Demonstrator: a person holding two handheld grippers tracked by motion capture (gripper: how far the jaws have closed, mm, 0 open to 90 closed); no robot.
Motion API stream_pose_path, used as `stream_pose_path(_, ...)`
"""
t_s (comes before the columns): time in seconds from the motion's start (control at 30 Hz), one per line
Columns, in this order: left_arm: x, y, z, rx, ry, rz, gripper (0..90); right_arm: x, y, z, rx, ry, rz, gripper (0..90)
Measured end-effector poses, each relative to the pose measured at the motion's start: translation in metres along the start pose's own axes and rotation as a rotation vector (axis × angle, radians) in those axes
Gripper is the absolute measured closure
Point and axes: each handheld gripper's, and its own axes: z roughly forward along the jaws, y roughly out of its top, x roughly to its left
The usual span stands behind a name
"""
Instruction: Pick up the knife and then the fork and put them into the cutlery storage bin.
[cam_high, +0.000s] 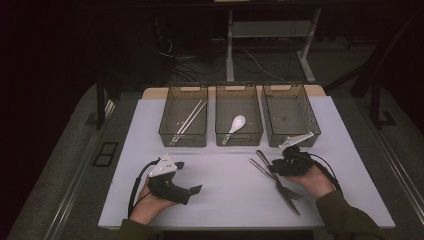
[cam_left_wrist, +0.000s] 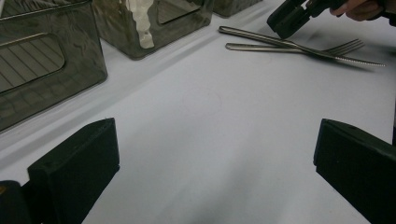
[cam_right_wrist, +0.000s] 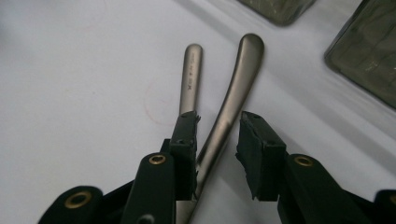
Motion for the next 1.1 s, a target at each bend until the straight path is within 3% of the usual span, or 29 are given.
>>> stream_pose_path(0.4, 0.000, 0.000, 0.000, 0.007, -0.004, 0.003, 0.0, 0.005, -0.003, 0.009, 0.032, -0.024, -0.005, 70.1)
stream_pose_path(0.6, -0.001, 0.000, 0.001, 0.008, -0.006, 0.003, 0.0, 0.011, -0.003, 0.009, 0.037, -0.069, -0.021, 70.7)
stream_pose_path(0.83, -0.001, -0.001, 0.001, 0.016, -0.012, 0.002, 0.0, 0.014, -0.004, 0.010, 0.034, -0.093, 0.014, 71.9)
stream_pose_path(1.1, -0.001, -0.001, 0.002, 0.016, -0.015, -0.002, 0.0, 0.020, -0.003, 0.012, 0.038, -0.141, 0.006, 72.2)
